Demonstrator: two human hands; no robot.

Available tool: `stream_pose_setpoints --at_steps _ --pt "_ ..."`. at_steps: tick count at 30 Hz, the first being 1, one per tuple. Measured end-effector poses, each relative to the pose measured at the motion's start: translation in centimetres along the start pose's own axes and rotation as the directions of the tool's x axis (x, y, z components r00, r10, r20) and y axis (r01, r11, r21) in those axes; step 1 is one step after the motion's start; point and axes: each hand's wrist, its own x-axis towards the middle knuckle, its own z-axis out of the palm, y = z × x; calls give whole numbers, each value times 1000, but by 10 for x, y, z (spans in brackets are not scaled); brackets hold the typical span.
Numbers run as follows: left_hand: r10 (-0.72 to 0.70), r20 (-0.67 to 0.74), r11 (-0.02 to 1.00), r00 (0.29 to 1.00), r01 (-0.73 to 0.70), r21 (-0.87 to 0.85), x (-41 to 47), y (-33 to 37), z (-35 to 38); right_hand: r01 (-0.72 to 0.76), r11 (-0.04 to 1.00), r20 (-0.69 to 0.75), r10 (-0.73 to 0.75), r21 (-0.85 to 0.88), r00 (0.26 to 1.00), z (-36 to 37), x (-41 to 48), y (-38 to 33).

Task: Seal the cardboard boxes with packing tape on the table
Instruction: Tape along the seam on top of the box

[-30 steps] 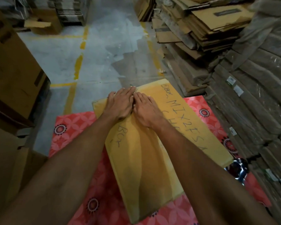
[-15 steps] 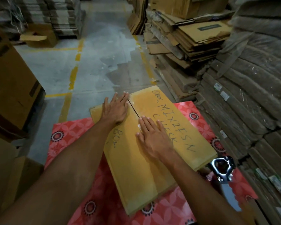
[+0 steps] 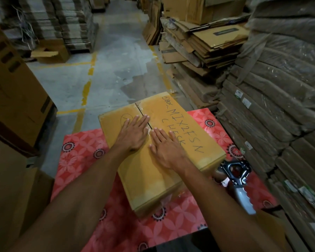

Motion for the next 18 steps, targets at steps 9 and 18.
stream_pose_setpoints --at_steps 9,18 --pt "-22 65 999 998 20 29 -14 27 -5 -33 999 -46 33 1 998 9 -58 10" --pt "103 16 994 995 -104 21 -47 45 14 -22 1000 -32 22 10 999 5 -70 9"
